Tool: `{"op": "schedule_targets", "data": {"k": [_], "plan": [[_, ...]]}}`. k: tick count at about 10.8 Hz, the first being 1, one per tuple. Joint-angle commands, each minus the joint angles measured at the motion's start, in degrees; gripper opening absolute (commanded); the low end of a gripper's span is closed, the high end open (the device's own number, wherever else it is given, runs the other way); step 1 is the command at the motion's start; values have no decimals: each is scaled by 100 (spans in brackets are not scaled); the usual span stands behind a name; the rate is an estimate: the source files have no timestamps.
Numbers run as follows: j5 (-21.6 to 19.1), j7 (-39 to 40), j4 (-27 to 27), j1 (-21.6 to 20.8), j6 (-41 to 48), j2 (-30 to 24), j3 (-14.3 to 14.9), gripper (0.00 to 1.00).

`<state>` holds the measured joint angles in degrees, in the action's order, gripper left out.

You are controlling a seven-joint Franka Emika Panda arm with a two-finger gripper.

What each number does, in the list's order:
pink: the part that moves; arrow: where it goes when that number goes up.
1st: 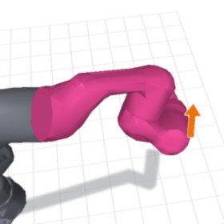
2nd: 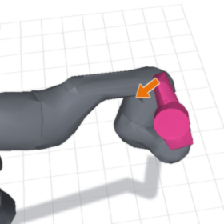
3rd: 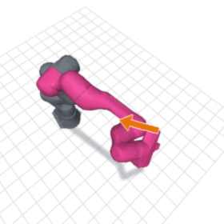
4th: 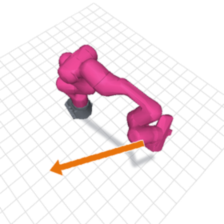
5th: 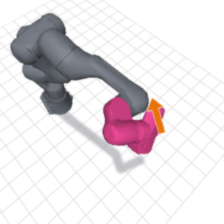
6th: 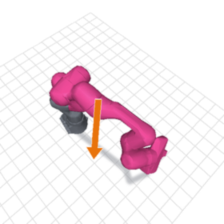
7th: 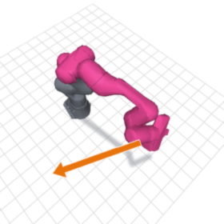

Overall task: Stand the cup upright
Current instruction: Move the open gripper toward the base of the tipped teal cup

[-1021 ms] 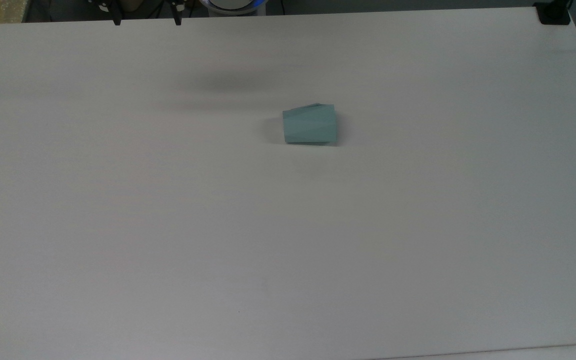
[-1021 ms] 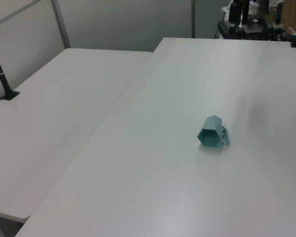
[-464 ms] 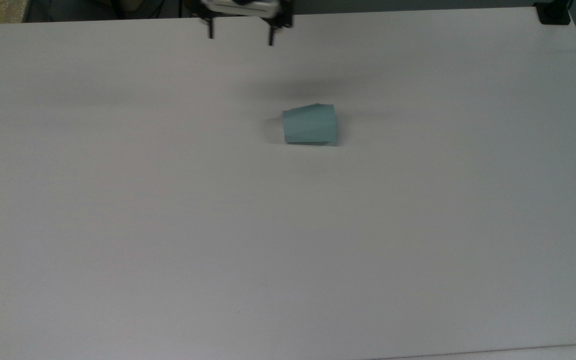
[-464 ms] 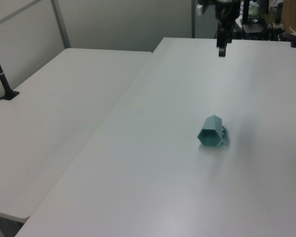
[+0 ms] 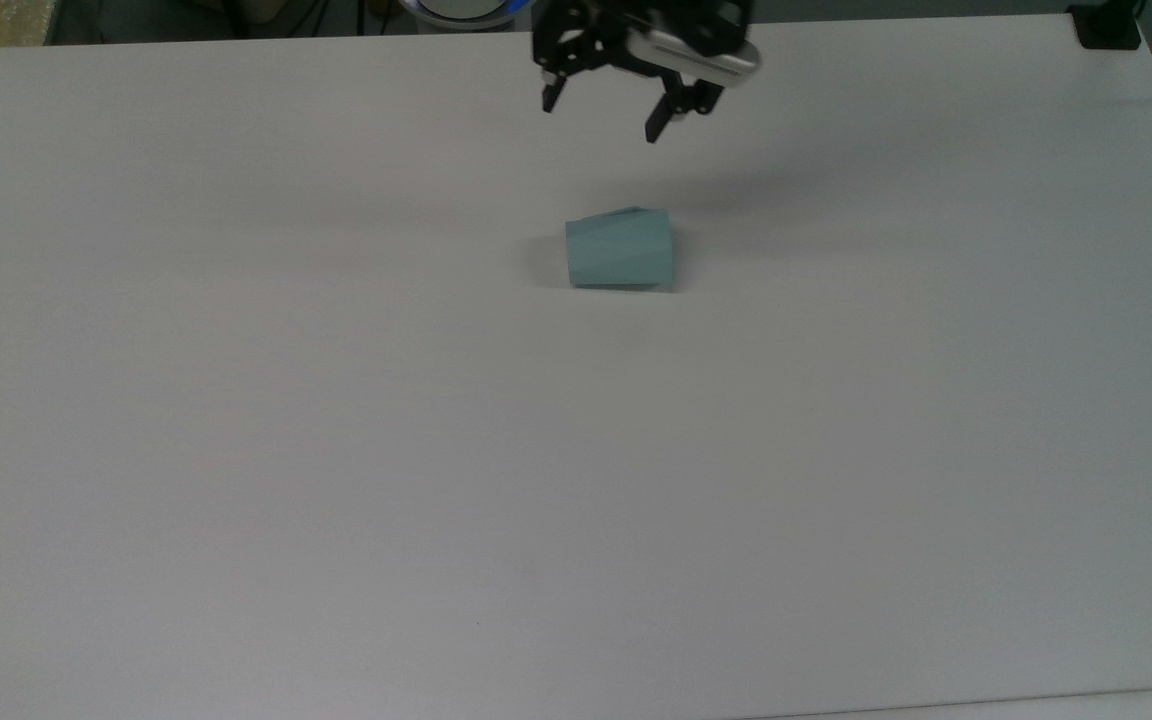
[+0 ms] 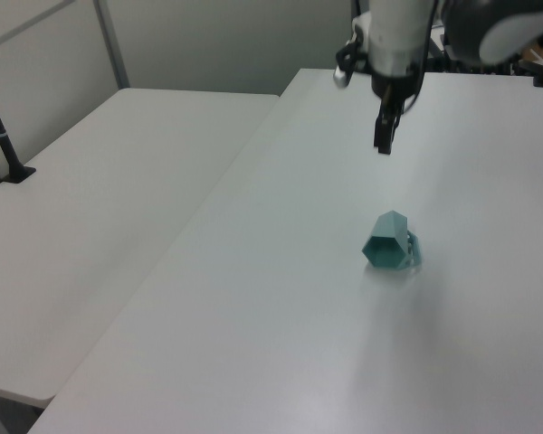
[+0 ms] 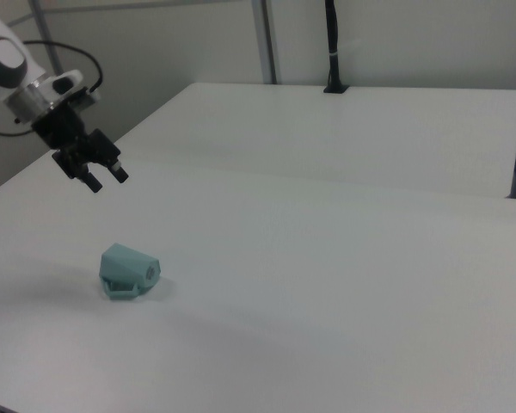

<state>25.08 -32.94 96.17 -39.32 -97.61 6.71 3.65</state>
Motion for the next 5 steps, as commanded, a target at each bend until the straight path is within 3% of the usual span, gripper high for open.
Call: {"op": "schedule_targets", "data": {"k": [1, 3, 5], "plan": [[1066, -1123, -230, -803, 225, 628, 83, 100], [1481, -1424, -239, -1269, 636, 1006, 101, 100], [1596, -1653, -248, -1543, 699, 1113, 101, 100]]}}
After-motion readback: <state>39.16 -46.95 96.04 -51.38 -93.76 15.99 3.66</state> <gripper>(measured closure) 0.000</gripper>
